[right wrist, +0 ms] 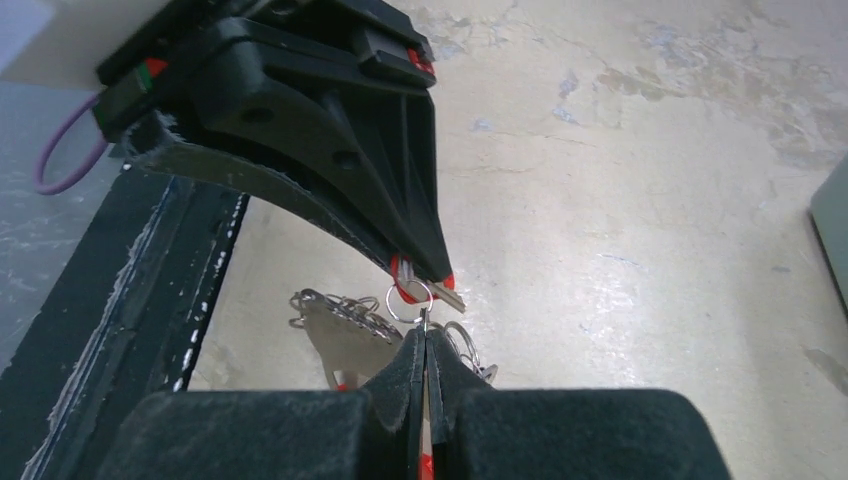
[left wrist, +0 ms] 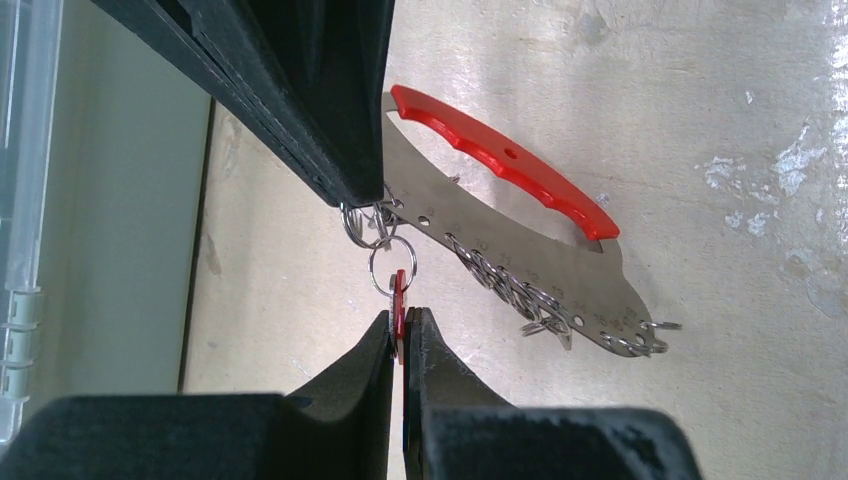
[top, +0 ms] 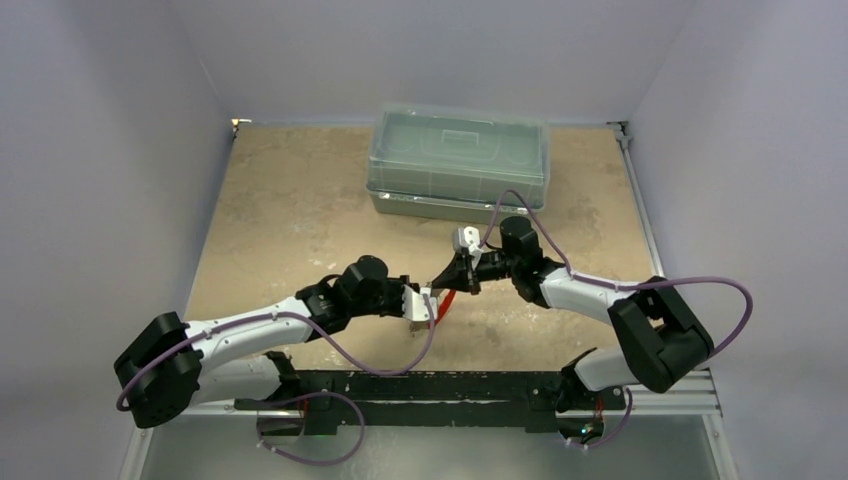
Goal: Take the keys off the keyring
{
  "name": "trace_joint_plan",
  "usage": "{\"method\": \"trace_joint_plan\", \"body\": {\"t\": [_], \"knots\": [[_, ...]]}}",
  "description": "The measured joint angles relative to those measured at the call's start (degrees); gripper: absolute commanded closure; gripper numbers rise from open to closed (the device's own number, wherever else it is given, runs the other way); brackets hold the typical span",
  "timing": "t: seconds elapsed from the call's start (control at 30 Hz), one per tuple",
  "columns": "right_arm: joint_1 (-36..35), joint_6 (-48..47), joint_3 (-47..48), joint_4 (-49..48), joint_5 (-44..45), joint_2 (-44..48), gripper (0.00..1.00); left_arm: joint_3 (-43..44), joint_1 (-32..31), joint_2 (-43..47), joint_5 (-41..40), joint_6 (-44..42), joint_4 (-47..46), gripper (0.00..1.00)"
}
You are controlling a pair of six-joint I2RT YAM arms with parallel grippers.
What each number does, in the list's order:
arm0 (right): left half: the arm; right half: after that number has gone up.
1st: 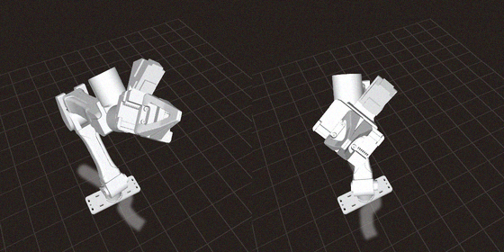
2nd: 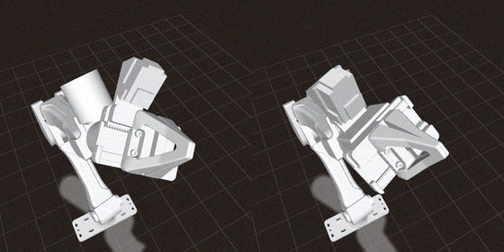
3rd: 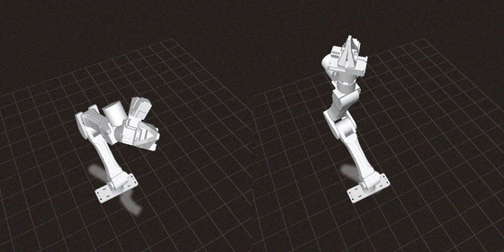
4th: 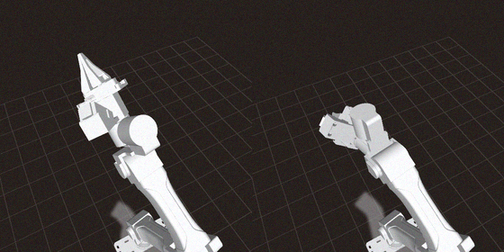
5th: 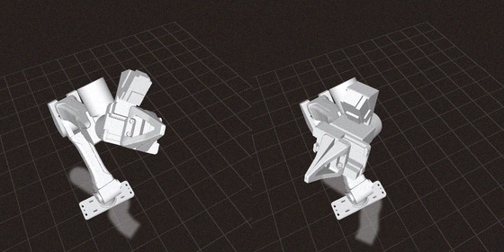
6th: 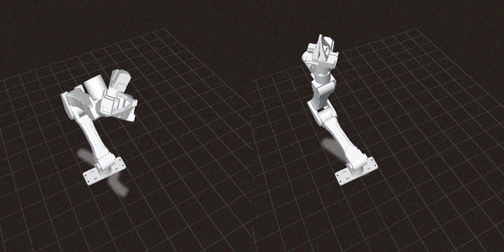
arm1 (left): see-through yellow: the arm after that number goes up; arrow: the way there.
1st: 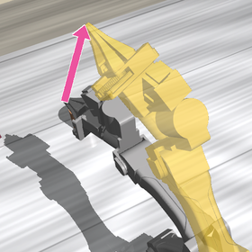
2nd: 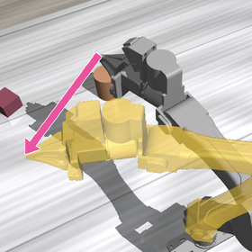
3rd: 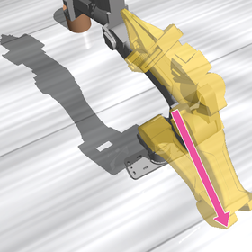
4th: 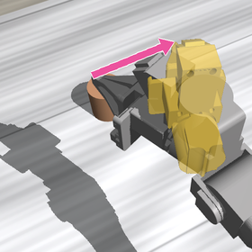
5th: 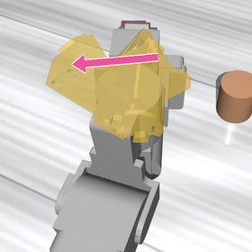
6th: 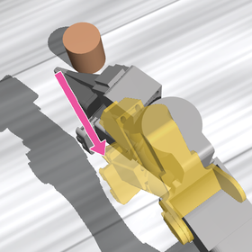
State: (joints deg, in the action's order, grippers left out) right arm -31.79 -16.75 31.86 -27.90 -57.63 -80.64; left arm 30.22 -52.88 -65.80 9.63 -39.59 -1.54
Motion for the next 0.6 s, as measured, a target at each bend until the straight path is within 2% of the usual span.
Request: {"method": "trace_joint_plan", "body": {"t": [0.6], "knots": [[-0.5, 2.5, 0.3, 1.3, 5.9, 0.0, 1.00, 0.7, 0.0, 0.7, 0.0, -0.9, -0.1, 1.00]]}}
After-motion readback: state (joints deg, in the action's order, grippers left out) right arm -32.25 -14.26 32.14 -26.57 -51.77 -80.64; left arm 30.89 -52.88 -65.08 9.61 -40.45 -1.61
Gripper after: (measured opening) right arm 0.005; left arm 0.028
